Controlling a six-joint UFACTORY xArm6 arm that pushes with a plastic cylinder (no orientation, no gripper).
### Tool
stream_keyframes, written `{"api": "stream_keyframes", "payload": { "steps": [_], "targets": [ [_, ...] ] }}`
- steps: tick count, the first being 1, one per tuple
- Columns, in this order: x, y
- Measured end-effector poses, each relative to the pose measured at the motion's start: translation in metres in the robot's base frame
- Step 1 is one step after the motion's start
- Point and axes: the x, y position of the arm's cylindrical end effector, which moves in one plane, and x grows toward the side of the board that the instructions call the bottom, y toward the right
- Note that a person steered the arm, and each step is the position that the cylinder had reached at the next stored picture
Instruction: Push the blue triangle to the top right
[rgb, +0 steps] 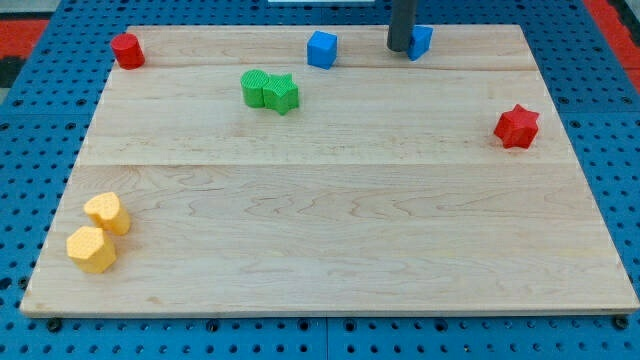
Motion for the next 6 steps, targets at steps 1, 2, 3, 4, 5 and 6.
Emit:
{"api": "stream_keyframes", "payload": {
  "steps": [1,2,3,4,5,6],
  "targets": [
    [-0.012,-0.009],
    [-0.018,0.010],
    [-0.004,0.060],
    [0.007,0.082],
    [0.007,0.044],
    [0.001,-0.034]
  ]
}}
